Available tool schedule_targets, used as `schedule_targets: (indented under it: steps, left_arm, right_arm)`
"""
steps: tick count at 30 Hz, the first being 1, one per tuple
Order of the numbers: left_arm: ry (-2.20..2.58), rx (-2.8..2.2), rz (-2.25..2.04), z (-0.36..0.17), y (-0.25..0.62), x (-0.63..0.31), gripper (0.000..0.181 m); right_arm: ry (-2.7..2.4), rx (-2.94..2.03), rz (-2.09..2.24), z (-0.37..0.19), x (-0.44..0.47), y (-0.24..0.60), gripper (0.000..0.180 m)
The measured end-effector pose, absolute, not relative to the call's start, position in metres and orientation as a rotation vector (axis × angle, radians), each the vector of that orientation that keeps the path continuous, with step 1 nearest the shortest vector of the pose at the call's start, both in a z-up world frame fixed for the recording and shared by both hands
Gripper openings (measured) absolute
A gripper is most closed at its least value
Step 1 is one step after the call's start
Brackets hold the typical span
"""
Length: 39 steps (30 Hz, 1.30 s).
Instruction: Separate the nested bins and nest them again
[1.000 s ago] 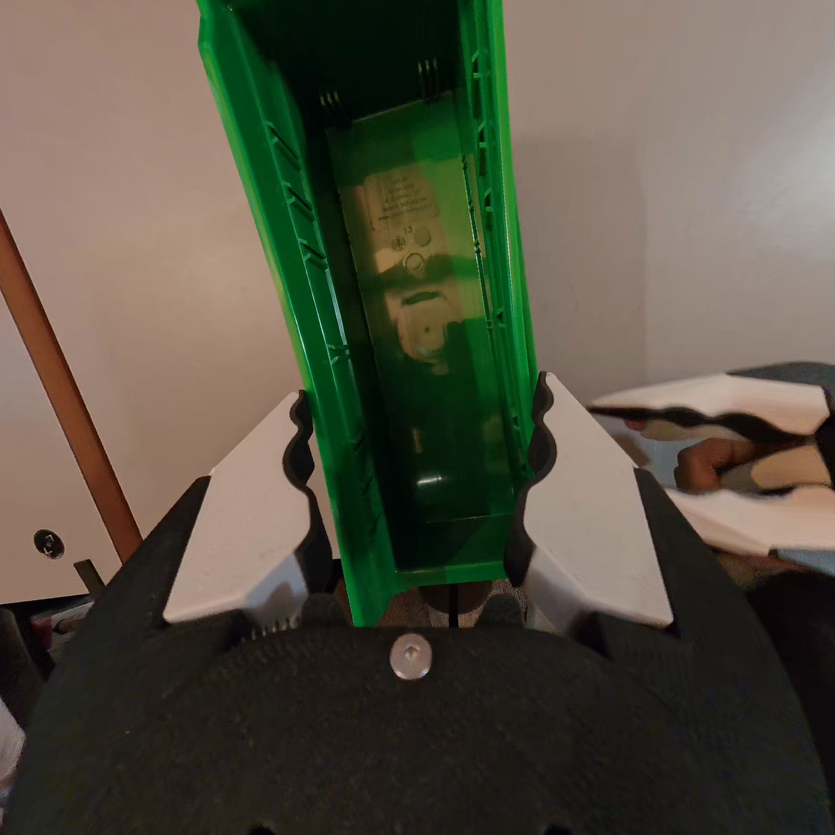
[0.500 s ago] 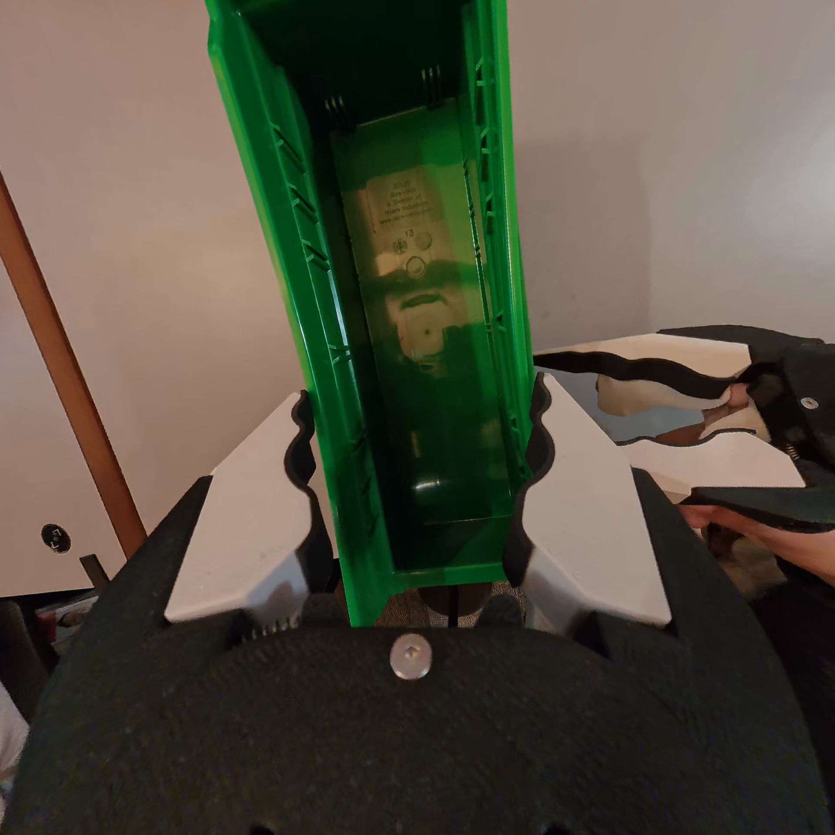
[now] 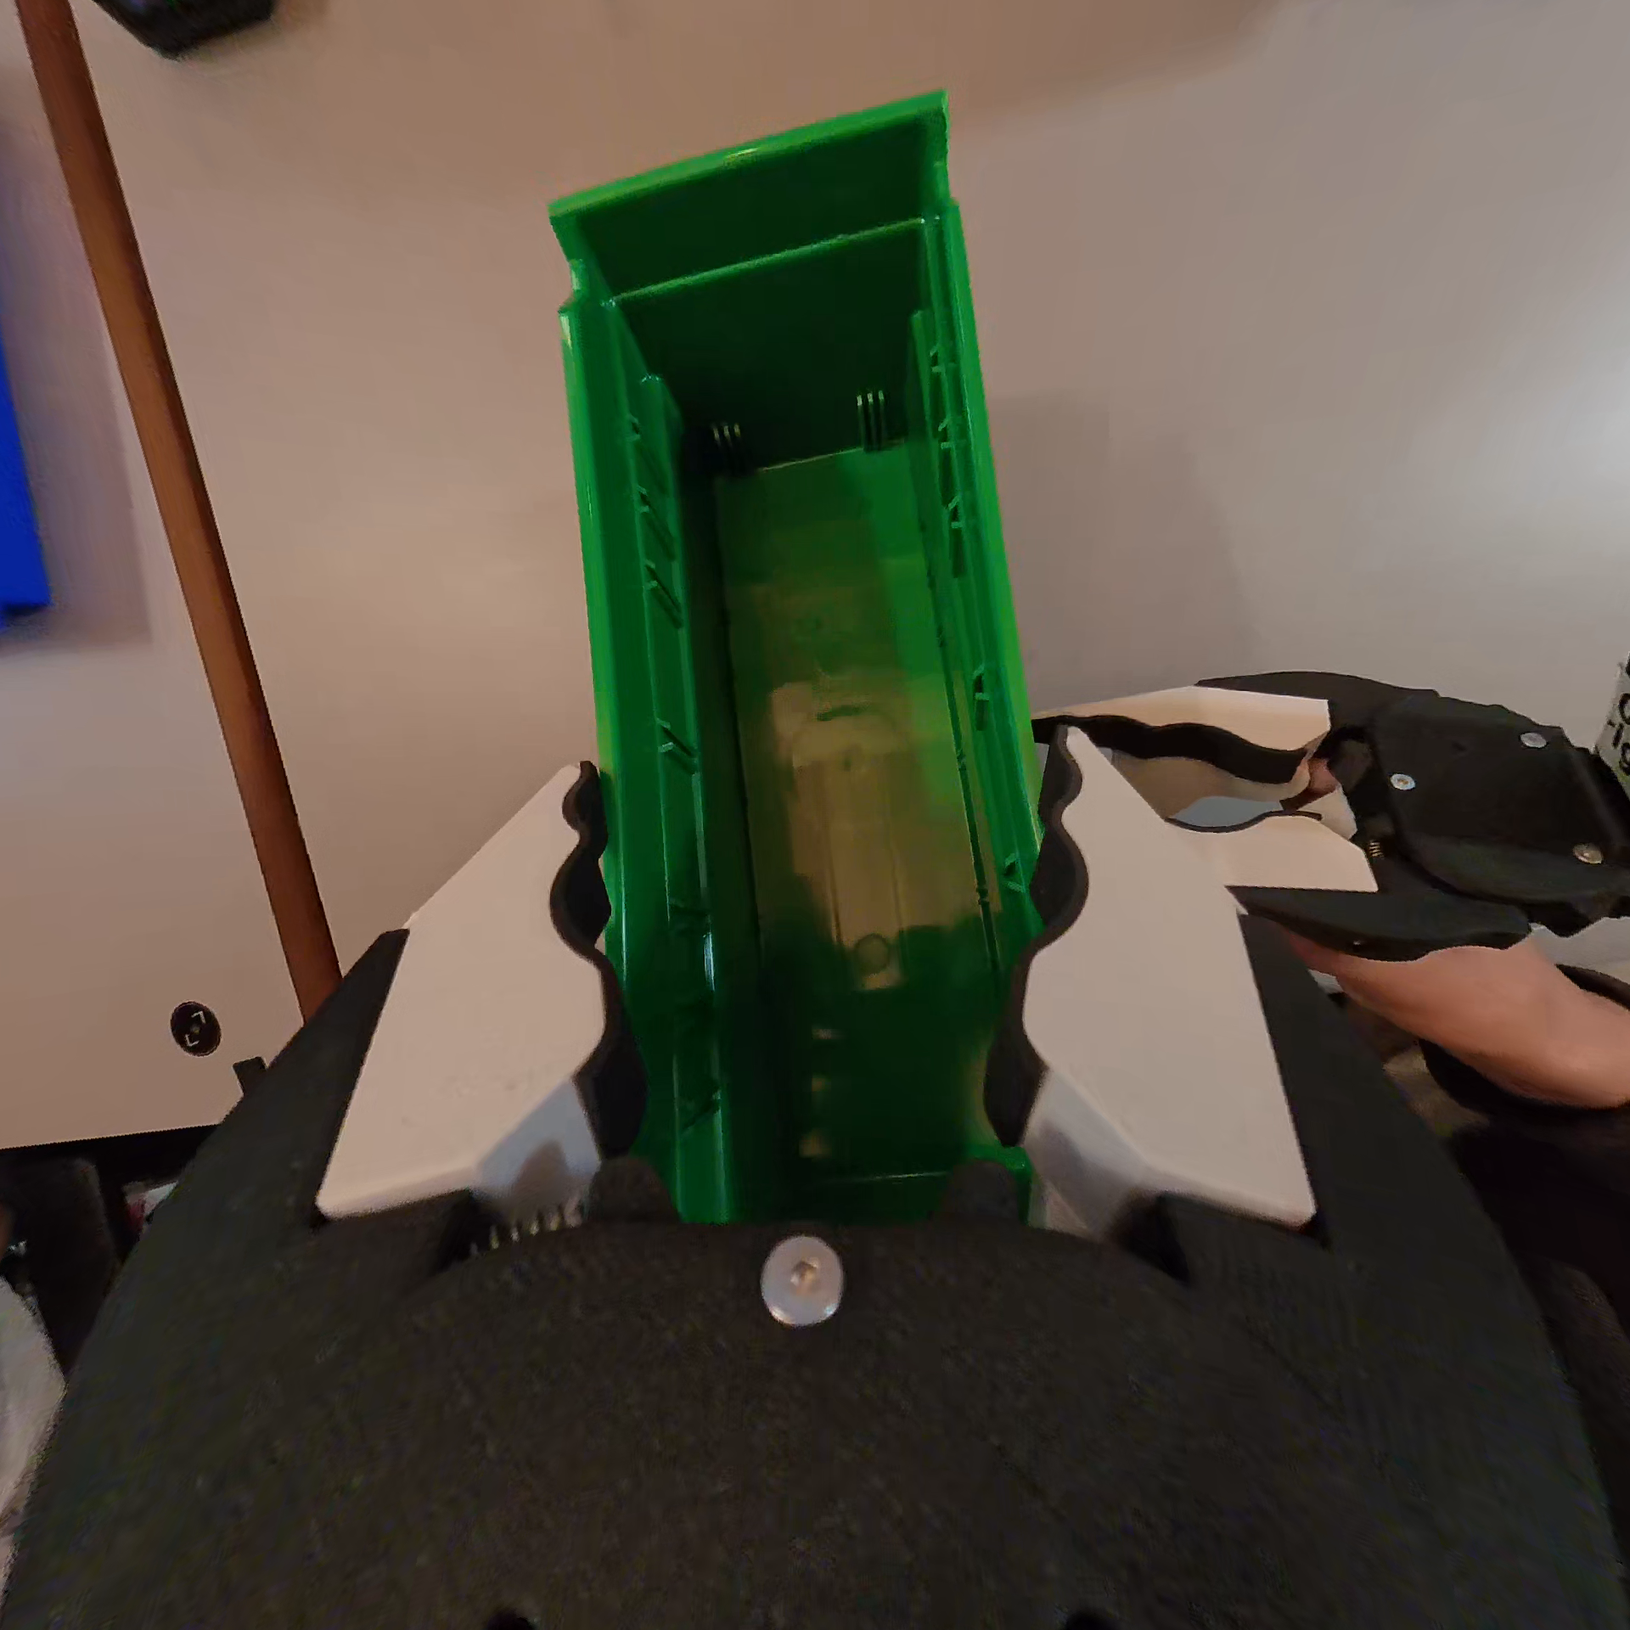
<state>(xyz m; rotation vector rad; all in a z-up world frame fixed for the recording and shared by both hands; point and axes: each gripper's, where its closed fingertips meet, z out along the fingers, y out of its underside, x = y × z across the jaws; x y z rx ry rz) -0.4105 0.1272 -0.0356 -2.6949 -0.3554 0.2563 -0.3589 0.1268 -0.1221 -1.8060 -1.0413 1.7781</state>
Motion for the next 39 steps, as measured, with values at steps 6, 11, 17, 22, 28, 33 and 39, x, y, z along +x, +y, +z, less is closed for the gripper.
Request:
schedule_targets:
  steps: [6, 11, 17, 22, 28, 33, 39]
  left_arm:
    - [-0.336, -2.666, 0.282, -0.028, 0.127, -0.410, 0.096]
    - [-0.308, -2.644, 0.341, -0.004, 0.128, -0.415, 0.098]
    - [-0.288, -2.574, 0.366, 0.032, 0.131, -0.411, 0.095]
    - [-0.188, -2.504, 0.331, 0.064, 0.151, -0.373, 0.095]
    - [-0.005, -2.497, 0.187, 0.048, 0.201, -0.294, 0.094]
    - [0.086, -2.496, 0.074, 0.013, 0.246, -0.238, 0.094]
    - [0.119, -2.503, 0.013, -0.052, 0.282, -0.190, 0.096]
  right_arm:
    - [-1.037, -1.790, 1.760, -0.122, -0.350, 0.132, 0.050]
    - [-1.012, -1.727, 1.714, -0.113, -0.334, 0.145, 0.049]
    - [-0.965, -1.683, 1.667, -0.109, -0.304, 0.163, 0.048]
    - [-0.887, -1.665, 1.597, -0.117, -0.266, 0.186, 0.045]
    - [-0.745, -1.673, 1.673, -0.125, -0.229, 0.189, 0.042]
    - [-0.684, -1.502, 1.474, -0.105, -0.187, 0.179, 0.034]
    - [-0.233, -1.352, 1.231, -0.013, -0.073, 0.235, 0.050]
